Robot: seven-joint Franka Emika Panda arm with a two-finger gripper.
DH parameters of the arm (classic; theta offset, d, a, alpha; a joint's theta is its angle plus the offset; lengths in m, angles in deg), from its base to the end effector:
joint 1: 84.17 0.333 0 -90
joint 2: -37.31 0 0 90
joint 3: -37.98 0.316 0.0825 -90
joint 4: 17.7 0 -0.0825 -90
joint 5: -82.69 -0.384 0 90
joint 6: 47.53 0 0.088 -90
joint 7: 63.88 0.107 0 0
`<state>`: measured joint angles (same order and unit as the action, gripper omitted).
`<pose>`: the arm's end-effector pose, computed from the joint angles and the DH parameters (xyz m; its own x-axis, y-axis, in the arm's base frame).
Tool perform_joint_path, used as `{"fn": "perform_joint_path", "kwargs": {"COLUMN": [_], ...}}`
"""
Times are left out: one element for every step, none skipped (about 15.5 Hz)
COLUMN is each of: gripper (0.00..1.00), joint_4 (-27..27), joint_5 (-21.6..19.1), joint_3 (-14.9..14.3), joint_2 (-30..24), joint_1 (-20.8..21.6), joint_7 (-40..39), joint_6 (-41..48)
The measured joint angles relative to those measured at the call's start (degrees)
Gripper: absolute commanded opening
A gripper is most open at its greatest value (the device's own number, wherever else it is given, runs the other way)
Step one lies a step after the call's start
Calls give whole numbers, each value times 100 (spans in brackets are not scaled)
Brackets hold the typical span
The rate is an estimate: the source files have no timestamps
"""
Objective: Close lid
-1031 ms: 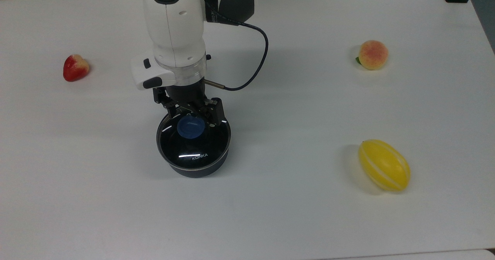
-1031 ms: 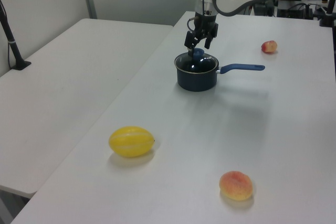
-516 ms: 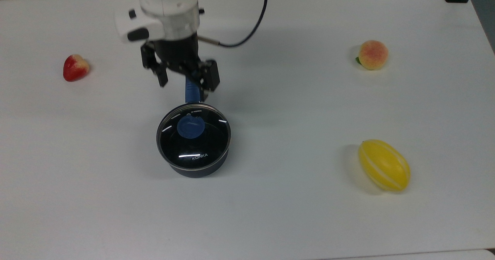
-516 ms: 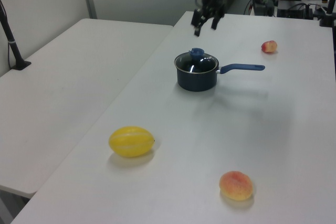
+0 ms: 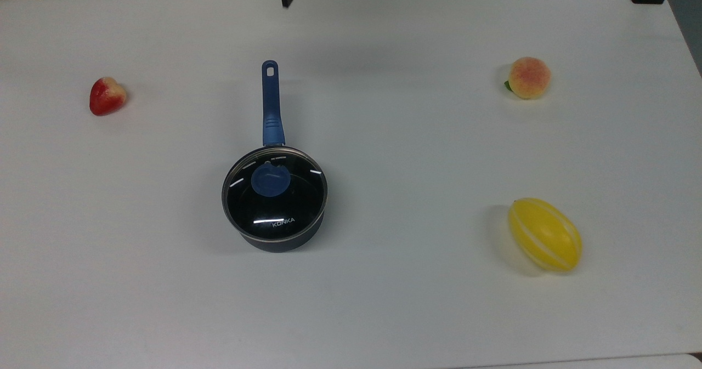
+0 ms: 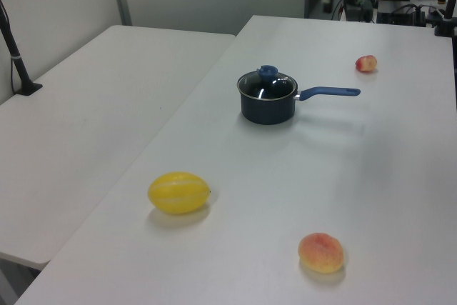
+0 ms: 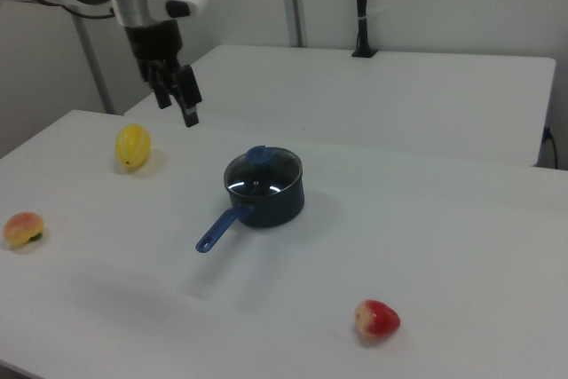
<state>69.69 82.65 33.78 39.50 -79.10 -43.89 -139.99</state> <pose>0.5711 0.0096 0.6285 0.9437 -0.3274 0.0480 -0.3271 -0.9449 -0.0152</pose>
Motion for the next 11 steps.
{"fn": "perform_joint_path", "kwargs": {"gripper": [100,100,100,100,100,100,100,100,100,100,100], "joint_4": [164,337,492,614,688,724,753,772,780,782,782], "joint_5": [0,-2,-3,-5,-5,-5,-5,-5,-5,-5,-5], "joint_3": [1,1,1,4,4,5,5,4,-8,-23,-36], "joint_2": [-194,-354,-473,-551,-584,-587,-583,-579,-576,-576,-576], "joint_1": [12,31,49,69,95,124,143,145,144,144,144], "joint_7": [-177,-361,-525,-710,-929,-1195,-1436,-1587,-1694,-1759,-1789], "joint_6": [64,84,84,84,76,5,-166,-346,-458,-515,-530]}}
